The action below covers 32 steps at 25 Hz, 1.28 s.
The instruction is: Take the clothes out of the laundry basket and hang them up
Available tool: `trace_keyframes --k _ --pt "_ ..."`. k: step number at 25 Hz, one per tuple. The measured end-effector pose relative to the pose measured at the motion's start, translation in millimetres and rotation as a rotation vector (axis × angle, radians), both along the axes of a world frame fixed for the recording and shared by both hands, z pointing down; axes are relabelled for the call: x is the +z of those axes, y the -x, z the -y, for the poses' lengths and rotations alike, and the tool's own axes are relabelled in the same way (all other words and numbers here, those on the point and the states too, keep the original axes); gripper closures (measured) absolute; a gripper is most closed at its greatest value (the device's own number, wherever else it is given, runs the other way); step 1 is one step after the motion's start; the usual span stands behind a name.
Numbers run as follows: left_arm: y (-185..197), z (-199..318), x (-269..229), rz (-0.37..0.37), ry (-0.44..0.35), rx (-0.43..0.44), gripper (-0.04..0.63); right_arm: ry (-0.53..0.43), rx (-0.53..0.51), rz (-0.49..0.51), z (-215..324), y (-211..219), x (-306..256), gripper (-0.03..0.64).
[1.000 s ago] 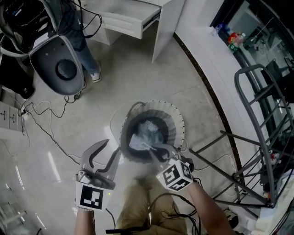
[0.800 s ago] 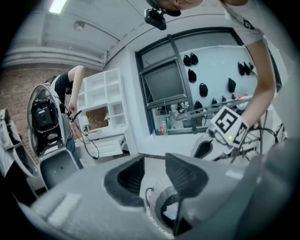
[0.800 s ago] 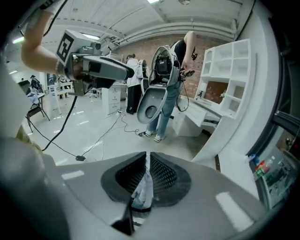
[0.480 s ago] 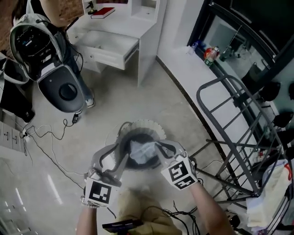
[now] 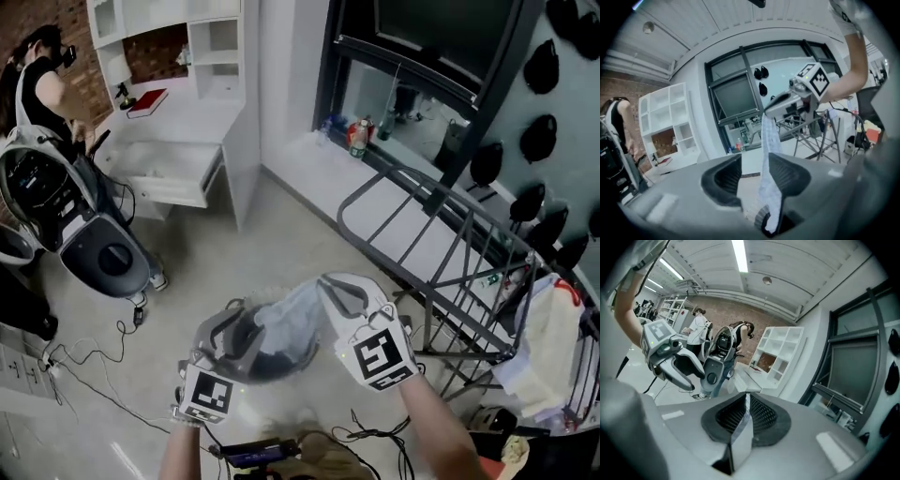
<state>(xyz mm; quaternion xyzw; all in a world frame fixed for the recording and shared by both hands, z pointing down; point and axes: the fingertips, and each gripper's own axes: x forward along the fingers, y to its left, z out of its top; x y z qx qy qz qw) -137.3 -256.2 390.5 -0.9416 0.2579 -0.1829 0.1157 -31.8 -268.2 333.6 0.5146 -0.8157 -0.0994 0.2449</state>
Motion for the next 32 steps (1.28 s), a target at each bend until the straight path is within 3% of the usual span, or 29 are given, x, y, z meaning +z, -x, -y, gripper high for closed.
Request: trace_keyframes --k 6,12,16,19,21,25,28,32 --pt "-17 -6 -2 0.003 0.001 0.122 0.399 -0.146 0.133 -0.001 -22 -24 -77 0.589" --pt "-46 -24 10 0.028 0.031 0.258 0.347 -0.218 0.255 -0.027 -51 -43 -128 0.589" --pt "-74 -39 17 0.063 0.005 0.351 0.342 -0.261 0.327 -0.040 -77 -54 -153 0.589" --pt "-93 -50 14 0.049 0.000 0.414 0.342 -0.269 0.382 -0.071 -95 -60 -161 0.589" --pt "-103 -57 8 0.029 -0.008 0.449 0.364 -0.270 0.425 -0.082 -108 -64 -161 0.589" --pt "-118 -71 -8 -0.016 -0.044 0.508 0.505 -0.275 0.527 -0.084 -140 -81 -157 0.589" --pt "-127 -77 -27 -0.049 -0.061 0.539 0.567 -0.272 0.628 -0.092 -169 -103 -152 0.589" --pt "-144 -84 -56 -0.058 -0.094 0.591 0.580 -0.243 0.754 -0.100 -207 -133 -139 0.589"
